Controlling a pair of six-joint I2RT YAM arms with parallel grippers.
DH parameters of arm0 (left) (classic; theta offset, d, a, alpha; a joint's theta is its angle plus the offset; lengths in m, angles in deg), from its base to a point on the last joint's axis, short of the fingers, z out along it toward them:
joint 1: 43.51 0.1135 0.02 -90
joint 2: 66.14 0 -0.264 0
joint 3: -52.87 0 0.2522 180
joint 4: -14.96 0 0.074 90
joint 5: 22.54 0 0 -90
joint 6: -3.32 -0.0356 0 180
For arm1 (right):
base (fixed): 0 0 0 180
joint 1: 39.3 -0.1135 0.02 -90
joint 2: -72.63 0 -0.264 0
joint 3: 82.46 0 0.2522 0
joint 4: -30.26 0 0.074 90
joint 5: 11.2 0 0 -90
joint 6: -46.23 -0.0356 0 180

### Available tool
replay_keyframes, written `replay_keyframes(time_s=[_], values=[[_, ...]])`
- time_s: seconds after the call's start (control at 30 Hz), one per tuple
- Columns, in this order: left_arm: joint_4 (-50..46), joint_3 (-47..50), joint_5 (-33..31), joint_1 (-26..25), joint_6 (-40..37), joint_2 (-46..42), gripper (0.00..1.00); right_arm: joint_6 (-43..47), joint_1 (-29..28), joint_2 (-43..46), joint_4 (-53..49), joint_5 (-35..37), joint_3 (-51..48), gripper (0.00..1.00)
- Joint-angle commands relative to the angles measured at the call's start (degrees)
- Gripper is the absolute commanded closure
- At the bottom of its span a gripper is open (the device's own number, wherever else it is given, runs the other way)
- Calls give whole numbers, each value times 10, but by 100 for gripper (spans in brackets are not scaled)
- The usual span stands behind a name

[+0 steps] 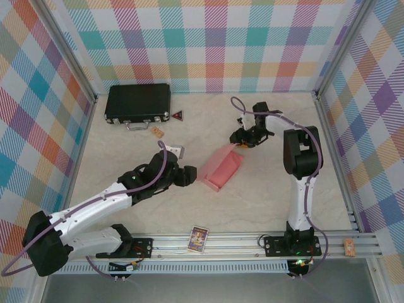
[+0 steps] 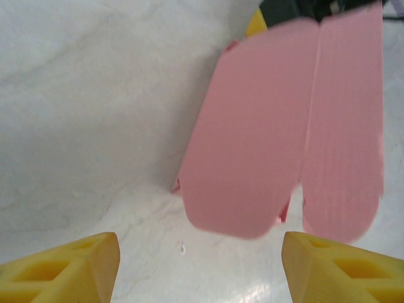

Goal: Fold the paper box

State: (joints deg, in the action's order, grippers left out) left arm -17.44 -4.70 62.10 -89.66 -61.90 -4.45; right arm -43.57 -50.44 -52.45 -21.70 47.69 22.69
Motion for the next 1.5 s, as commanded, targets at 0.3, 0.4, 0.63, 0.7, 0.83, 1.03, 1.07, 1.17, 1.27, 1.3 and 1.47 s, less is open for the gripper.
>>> replay_keyframes(time_s=[0.3,0.4,0.63,0.7,0.83,1.03,1.07,1.17,1.27,1.3,1.47], values=[[48,80,111,-25,-14,-35,27,-86,31,65,46,1,-55,48],[72,86,119,-35,-20,-13,26,-79,31,77,50,-6,-84,48],[130,85,88,-46,-47,59,22,-81,31,101,75,-42,-151,48],[146,79,55,-46,-52,82,22,-86,31,110,86,-47,-165,48],[179,63,-19,-45,-58,123,17,-96,31,131,98,-53,-194,48],[204,25,-56,-23,-61,185,20,-105,28,171,120,-66,-249,48],[210,21,-54,-18,-68,190,20,-106,26,177,120,-66,-256,48],[213,7,-62,-6,-85,201,22,-117,16,194,139,-72,-284,49],[217,-4,-59,15,-102,212,25,-125,3,209,151,-64,-307,49],[222,-6,-54,23,-106,216,26,-131,1,213,156,-64,-316,49],[235,-16,-35,43,-130,237,28,-158,-10,244,183,-48,-355,49]])
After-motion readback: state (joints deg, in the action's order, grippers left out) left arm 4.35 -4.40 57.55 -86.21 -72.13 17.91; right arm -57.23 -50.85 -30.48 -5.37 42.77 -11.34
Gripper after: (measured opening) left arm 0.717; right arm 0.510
